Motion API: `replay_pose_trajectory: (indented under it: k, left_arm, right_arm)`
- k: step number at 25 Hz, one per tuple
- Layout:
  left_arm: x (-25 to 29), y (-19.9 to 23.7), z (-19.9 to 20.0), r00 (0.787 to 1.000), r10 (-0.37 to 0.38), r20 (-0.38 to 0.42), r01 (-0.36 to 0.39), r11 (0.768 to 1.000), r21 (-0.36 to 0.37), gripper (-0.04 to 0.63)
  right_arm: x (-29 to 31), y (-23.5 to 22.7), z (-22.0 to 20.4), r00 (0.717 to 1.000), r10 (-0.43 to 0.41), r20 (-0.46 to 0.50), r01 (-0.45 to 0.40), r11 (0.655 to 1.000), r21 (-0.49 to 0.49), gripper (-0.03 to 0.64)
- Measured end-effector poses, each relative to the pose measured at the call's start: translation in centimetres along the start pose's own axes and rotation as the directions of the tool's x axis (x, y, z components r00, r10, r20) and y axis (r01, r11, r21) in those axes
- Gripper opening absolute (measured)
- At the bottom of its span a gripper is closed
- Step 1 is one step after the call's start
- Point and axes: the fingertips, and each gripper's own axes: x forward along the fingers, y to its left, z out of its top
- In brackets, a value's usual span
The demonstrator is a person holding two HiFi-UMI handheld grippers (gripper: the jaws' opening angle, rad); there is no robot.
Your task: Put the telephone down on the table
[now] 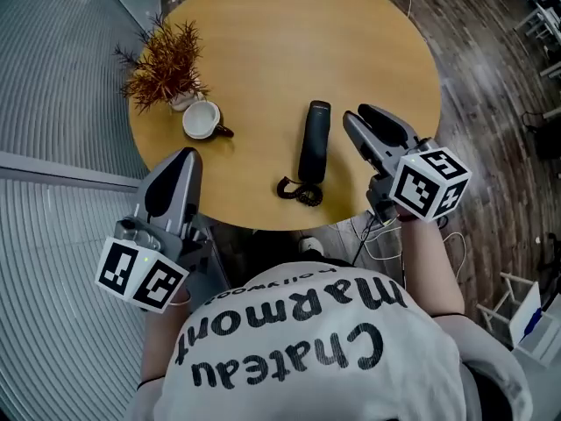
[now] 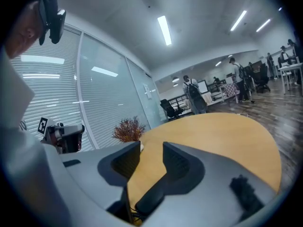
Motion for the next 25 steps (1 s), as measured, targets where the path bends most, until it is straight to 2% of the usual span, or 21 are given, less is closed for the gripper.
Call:
replay_pose_trajectory:
  k: [5,8,10,12,17,21,25]
  left_arm:
    - [3.8,3.3,-1.0,0.990,-0.127,-0.059,0.127,0.992,0.005,0.006]
    - [5.1,4.7,-2.9,0.977,-0.185,-0.106,0.187,0.982,0.008,0.006]
    - [5.8,5.8,-4.1,0.966,-0.219,-0.134,0.219,0.976,-0.018,0.006]
    - [6.3,6.6,-4.7,0.954,-0.255,-0.157,0.250,0.967,-0.051,0.006]
    - [7.2,7.6,-4.9,0.927,-0.323,-0.189,0.313,0.946,-0.081,0.006]
    - [7.4,8.1,-5.2,0.904,-0.377,-0.202,0.370,0.926,-0.076,0.006]
    - [7.5,9.1,-5.7,0.889,-0.403,-0.216,0.393,0.915,-0.093,0.006]
  right_arm:
    - [3.5,-1.7,-3.2,0.987,-0.142,-0.079,0.146,0.988,0.053,0.207]
    - [5.7,-2.1,-6.3,0.972,-0.178,-0.152,0.194,0.976,0.095,0.236]
    - [7.2,-2.4,-9.0,0.951,-0.202,-0.233,0.232,0.967,0.107,0.260]
    - [8.1,-2.9,-11.6,0.917,-0.235,-0.322,0.286,0.951,0.121,0.292]
    - [9.5,-3.7,-16.8,0.810,-0.294,-0.507,0.404,0.907,0.120,0.310]
    - [10.3,-4.3,-18.4,0.739,-0.361,-0.569,0.492,0.866,0.089,0.319]
    - [11.0,-5.0,-19.4,0.652,-0.430,-0.624,0.562,0.827,0.017,0.319]
